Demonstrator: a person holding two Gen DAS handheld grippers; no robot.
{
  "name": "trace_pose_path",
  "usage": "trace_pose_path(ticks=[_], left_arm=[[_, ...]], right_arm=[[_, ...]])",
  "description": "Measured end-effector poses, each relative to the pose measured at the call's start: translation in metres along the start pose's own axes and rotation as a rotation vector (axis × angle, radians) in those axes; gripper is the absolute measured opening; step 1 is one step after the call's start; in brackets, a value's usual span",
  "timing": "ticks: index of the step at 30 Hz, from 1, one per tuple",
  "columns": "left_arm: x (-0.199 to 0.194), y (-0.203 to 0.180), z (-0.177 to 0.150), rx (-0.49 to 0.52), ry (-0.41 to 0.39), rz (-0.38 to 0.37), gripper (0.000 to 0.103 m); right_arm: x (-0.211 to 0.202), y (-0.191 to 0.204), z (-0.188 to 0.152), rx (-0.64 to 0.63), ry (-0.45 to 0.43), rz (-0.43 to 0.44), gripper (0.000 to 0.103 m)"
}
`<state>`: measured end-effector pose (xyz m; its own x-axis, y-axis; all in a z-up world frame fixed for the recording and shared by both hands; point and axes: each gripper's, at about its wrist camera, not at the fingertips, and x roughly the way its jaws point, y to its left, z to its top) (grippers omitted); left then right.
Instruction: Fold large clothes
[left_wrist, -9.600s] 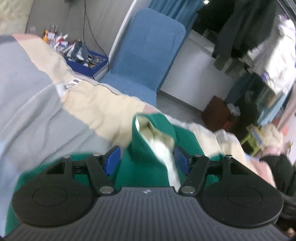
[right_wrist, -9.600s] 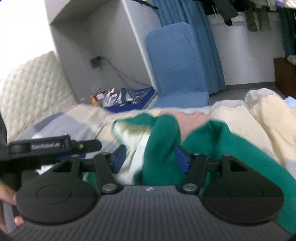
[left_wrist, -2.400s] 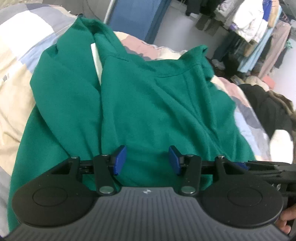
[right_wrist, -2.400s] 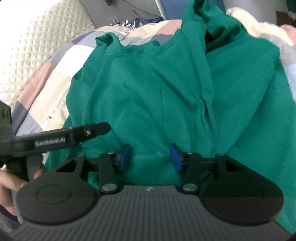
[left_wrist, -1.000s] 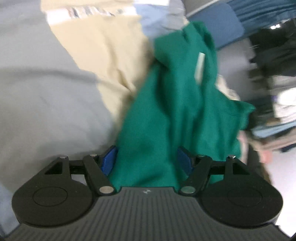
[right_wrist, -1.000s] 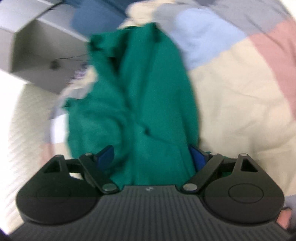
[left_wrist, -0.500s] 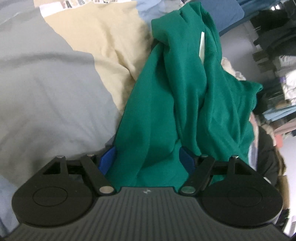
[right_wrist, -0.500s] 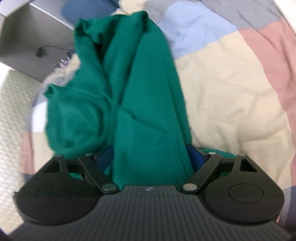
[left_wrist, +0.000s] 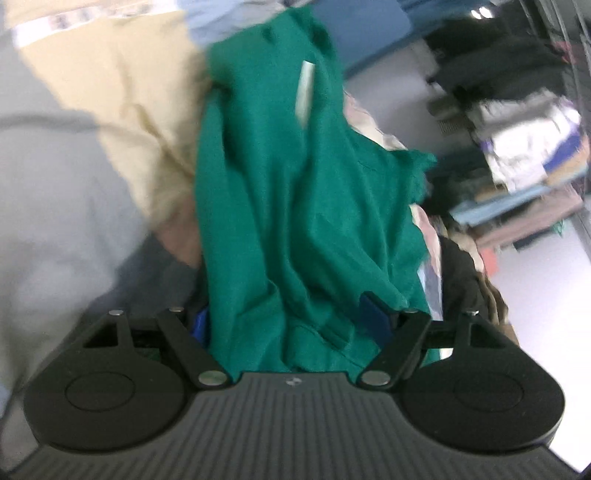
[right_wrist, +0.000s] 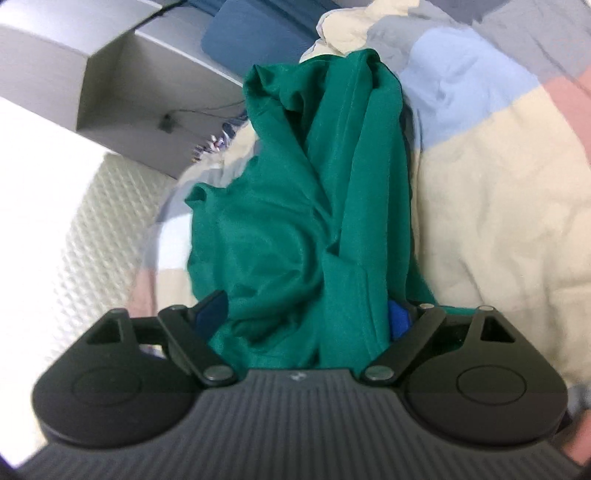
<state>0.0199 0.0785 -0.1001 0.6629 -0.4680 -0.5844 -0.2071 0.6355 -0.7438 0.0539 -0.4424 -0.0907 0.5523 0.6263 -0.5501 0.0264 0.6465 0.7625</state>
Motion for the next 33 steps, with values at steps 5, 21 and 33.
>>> trace_pose_path(ticks=[5,21,33], left_arm=[[0.013,0.01,-0.004,-0.029,0.076,0.188,0.081],[0.034,0.0,-0.011,-0.004,0.154,0.126,0.081],[0.001,-0.011,-0.006,-0.011,0.071,0.126,0.009]], right_arm=[[0.018,-0.01,0.001,0.03,0.04,-0.224,0.085],[0.016,0.001,-0.006,-0.043,0.05,-0.025,0.088],[0.009,0.012,-0.004,-0.086,0.075,-0.106,0.016]])
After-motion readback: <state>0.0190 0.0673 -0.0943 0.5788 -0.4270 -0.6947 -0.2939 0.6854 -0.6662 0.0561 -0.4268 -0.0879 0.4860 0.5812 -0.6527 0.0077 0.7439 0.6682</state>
